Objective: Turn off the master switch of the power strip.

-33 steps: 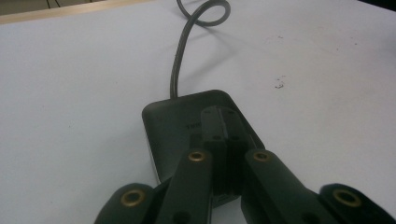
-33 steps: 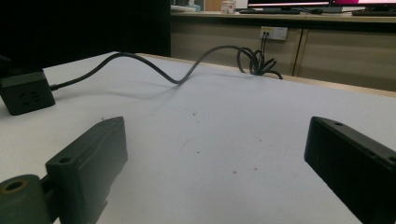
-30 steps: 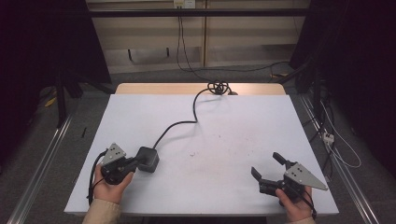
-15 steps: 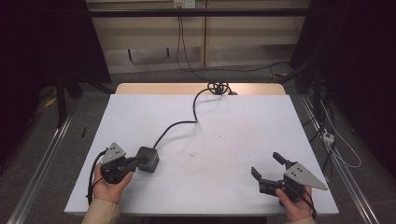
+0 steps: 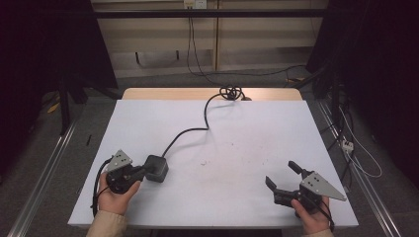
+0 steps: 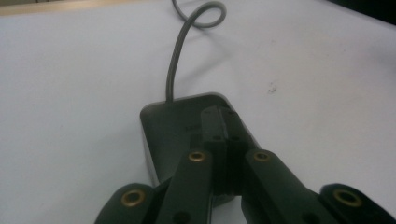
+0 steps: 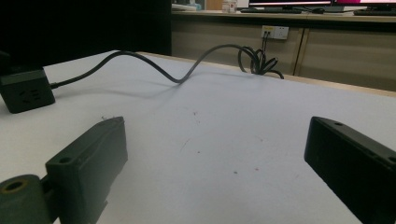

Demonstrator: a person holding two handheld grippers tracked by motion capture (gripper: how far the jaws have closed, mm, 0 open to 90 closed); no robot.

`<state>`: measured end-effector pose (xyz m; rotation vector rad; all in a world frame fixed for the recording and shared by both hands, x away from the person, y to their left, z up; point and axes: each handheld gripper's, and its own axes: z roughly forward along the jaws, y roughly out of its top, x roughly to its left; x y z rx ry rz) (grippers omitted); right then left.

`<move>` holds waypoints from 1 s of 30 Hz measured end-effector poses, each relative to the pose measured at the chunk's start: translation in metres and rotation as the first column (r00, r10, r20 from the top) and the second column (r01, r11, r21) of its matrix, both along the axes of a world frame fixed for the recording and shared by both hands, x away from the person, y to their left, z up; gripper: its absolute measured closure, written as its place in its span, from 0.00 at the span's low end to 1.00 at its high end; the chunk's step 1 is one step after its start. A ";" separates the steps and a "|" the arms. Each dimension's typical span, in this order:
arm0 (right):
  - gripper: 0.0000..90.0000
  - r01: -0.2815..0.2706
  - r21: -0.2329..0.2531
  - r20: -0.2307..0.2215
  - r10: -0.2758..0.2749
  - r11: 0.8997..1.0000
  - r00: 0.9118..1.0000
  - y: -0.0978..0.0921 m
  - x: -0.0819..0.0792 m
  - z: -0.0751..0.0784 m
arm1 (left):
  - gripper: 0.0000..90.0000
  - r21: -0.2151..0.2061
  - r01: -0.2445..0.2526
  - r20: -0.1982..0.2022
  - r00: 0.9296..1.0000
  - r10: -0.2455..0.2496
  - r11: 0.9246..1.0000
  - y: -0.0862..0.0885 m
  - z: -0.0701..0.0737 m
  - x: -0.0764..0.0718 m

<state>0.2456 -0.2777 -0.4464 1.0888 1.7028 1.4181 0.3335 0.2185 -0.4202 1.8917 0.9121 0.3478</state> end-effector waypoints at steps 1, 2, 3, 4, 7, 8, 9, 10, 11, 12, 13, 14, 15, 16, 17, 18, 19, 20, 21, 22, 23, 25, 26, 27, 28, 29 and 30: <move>0.06 0.001 0.000 0.000 -0.001 1.000 1.000 0.000 0.000 0.000 | 1.00 0.007 0.000 0.002 1.000 0.000 1.000 0.000 0.000 0.000; 0.06 0.002 0.002 -0.001 -0.002 1.000 1.000 0.000 0.000 0.000 | 1.00 0.006 -0.003 0.001 1.000 0.003 1.000 -0.001 0.000 -0.001; 0.06 0.002 0.002 -0.001 -0.002 1.000 1.000 0.000 0.000 0.000 | 1.00 0.007 -0.004 0.000 1.000 0.004 1.000 -0.001 0.001 0.000; 0.06 0.001 0.001 0.000 -0.001 1.000 1.000 0.000 0.000 0.000 | 1.00 0.009 -0.003 0.000 1.000 0.003 1.000 -0.001 0.001 0.000; 0.06 0.000 0.001 0.000 0.000 1.000 1.000 0.000 0.000 0.000 | 1.00 0.006 -0.004 0.000 1.000 0.004 1.000 0.000 0.001 0.000; 0.06 0.001 0.001 0.001 -0.001 1.000 1.000 0.000 0.000 0.000 | 1.00 0.006 -0.005 -0.001 1.000 0.005 1.000 -0.001 0.001 0.000; 0.06 0.001 0.001 0.000 -0.001 1.000 1.000 0.000 0.000 0.000 | 1.00 0.008 -0.005 0.001 1.000 0.005 1.000 -0.001 0.001 0.000; 0.06 0.001 0.001 0.000 -0.001 1.000 1.000 0.000 0.000 0.000 | 1.00 0.007 -0.006 0.000 1.000 0.006 1.000 -0.001 0.001 0.000; 0.06 0.001 0.001 0.001 -0.001 1.000 1.000 0.000 0.000 0.000 | 1.00 0.004 -0.005 -0.003 1.000 0.005 1.000 0.000 0.001 0.000; 0.06 0.001 0.001 0.000 -0.001 1.000 1.000 0.000 0.000 0.000 | 1.00 0.000 -0.006 -0.006 1.000 0.006 1.000 0.000 0.001 0.000; 0.06 -0.001 0.001 0.001 0.001 1.000 1.000 0.000 0.000 0.000 | 1.00 -0.003 -0.005 -0.011 1.000 0.005 1.000 0.000 0.001 0.000; 0.06 -0.001 0.001 0.001 0.001 1.000 1.000 0.000 0.000 0.000 | 1.00 -0.004 -0.005 -0.012 1.000 0.005 1.000 0.000 0.001 0.000; 0.06 -0.002 0.001 0.001 0.002 1.000 1.000 0.000 0.000 0.000 | 1.00 -0.004 -0.005 -0.016 1.000 0.005 1.000 0.000 0.002 0.000; 0.06 -0.002 0.001 0.001 0.002 1.000 1.000 0.000 0.000 0.000 | 1.00 -0.005 -0.005 -0.016 1.000 0.004 1.000 0.000 0.002 -0.001; 0.06 -0.003 0.001 0.000 0.003 1.000 1.000 0.000 0.000 0.000 | 1.00 -0.004 -0.002 -0.017 1.000 0.002 1.000 0.000 0.002 -0.001; 0.06 -0.004 0.001 0.000 0.004 1.000 1.000 0.000 0.000 0.001 | 1.00 -0.008 -0.001 -0.020 1.000 0.001 1.000 0.000 0.002 -0.001; 0.06 -0.005 0.000 0.001 0.005 1.000 1.000 0.000 0.000 0.001 | 1.00 -0.011 0.002 -0.022 1.000 -0.002 1.000 0.000 0.002 -0.001; 0.06 -0.005 0.000 0.002 0.005 1.000 1.000 0.000 0.000 0.001 | 1.00 -0.022 0.006 -0.022 1.000 -0.007 1.000 0.000 0.003 -0.001; 0.06 -0.005 0.001 0.001 0.005 1.000 1.000 0.000 0.000 0.001 | 1.00 -0.028 0.006 -0.025 1.000 -0.006 1.000 0.000 0.004 -0.001; 0.06 -0.005 0.000 0.001 0.005 1.000 1.000 0.000 0.000 0.001 | 1.00 -0.033 0.003 -0.023 1.000 -0.004 0.999 -0.001 0.005 -0.002; 0.06 -0.003 0.001 0.004 0.003 1.000 1.000 0.000 0.000 0.001 | 1.00 -0.037 0.004 -0.021 1.000 -0.005 0.999 -0.001 0.005 -0.002; 0.06 0.001 0.002 0.006 -0.001 1.000 1.000 0.000 0.000 0.001 | 1.00 -0.046 0.005 -0.027 1.000 -0.007 0.999 0.000 0.006 -0.002; 0.06 0.000 0.001 0.008 0.000 1.000 1.000 0.000 0.000 0.001 | 1.00 -0.051 0.005 -0.029 1.000 -0.006 0.999 0.000 0.007 -0.002; 0.06 -0.001 0.001 0.007 0.001 1.000 1.000 0.000 0.000 0.001 | 1.00 -0.055 0.005 -0.029 1.000 -0.007 0.998 0.000 0.007 -0.002; 0.06 -0.003 0.000 0.005 0.003 1.000 1.000 0.000 0.000 0.001 | 1.00 -0.058 0.007 -0.031 0.999 -0.008 0.998 0.000 0.007 -0.002; 0.06 -0.002 -0.001 0.004 0.002 1.000 1.000 0.000 0.000 0.001 | 1.00 -0.064 0.008 -0.032 0.999 -0.010 0.998 0.000 0.007 -0.002; 0.06 -0.003 0.000 0.005 0.003 1.000 1.000 0.000 0.000 0.001 | 0.98 -0.066 0.006 -0.032 0.999 -0.008 0.998 0.000 0.008 -0.002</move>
